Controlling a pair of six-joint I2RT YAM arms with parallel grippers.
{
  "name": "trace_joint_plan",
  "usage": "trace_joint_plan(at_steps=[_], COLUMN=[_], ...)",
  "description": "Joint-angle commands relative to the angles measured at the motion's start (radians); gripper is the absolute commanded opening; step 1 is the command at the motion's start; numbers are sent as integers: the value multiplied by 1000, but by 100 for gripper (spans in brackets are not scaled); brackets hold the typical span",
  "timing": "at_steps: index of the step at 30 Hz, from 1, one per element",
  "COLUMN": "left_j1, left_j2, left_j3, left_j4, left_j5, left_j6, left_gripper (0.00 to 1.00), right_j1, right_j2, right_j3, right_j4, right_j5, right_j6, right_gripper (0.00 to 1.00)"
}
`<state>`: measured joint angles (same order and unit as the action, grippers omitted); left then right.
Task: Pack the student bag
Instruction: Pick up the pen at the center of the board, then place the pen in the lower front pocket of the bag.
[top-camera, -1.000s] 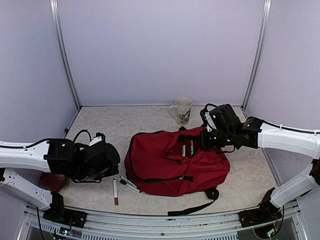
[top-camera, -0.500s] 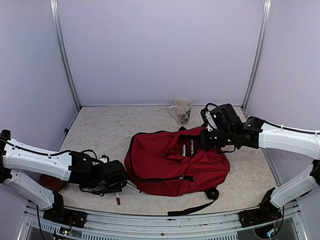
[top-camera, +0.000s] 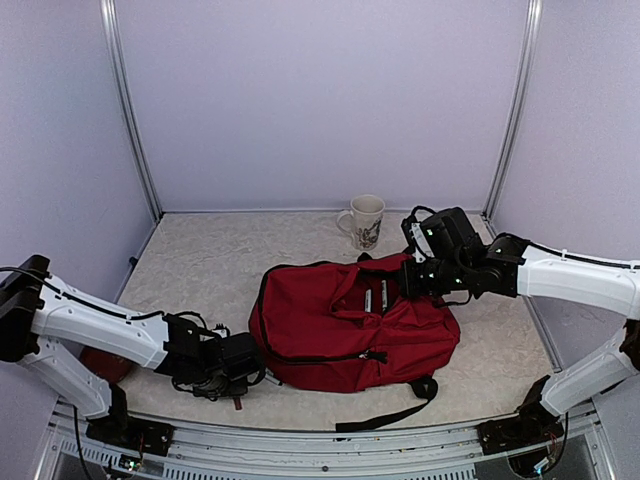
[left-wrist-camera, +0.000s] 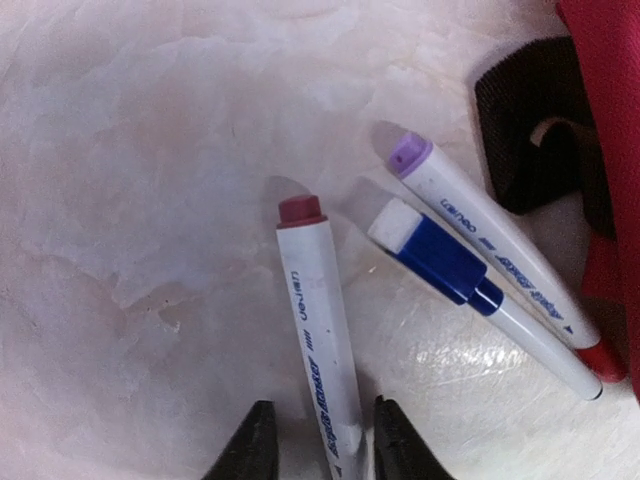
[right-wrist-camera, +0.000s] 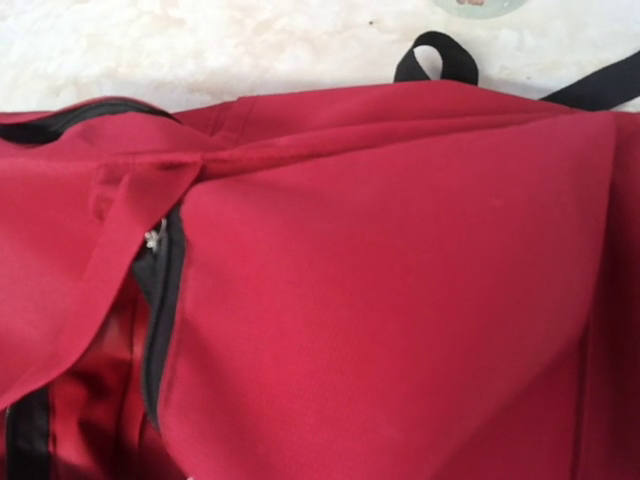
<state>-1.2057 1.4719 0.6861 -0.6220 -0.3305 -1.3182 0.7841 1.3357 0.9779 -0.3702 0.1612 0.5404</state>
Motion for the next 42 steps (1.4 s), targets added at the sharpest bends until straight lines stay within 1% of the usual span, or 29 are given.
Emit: trace_joint_plan(at_steps=[1,3,8,12,17,23,25,29,31,34,36,39,42], left_j1=[13,20,45,48,49,48,46,21,7,4,9,13,33], left_j2=[39,32,-17,-91,-201,-269,-281,-238,-187,-92,-14,109,241], left_j3=[-35,-41,-78,-77,-69,-26,9,183,293,432,512,593,653], left_j4=[55,46,34,-12,-29,-106,-127,-131,-84,76,210,405,564], left_j5=[46,43,42,0,-60,-127,-154,-243,-301,-354,-349,-339,-246], left_j6=[22,26,24,-13,-23,-39,-36,32,115,309,436,589,633], left_gripper=[22,13,0,0,0,0,0,0,0,0,0,0,0], right_j1=[-13,-14,-14,-13,-13,-13,-13,-13,-13,-13,-13,-13,-13], right_j2=[-38,-39,-40,-40,-37,-38,-38,-30,-26,-22,-20,-18,-18], right_j3=[0,-2,-1,-1,2,3,5,13,17,17,12,8,10], right_j4=[6,8,8,8,8,8,9,11,10,19,28,39,49], right_j5=[38,40,41,42,42,41,42,39,35,32,28,20,10], right_j6=[-1,-1,-2,-5,-4,-3,-4,-6,-5,-5,0,10,16], right_gripper=[0,0,0,0,0,0,0,0,0,0,0,0,0])
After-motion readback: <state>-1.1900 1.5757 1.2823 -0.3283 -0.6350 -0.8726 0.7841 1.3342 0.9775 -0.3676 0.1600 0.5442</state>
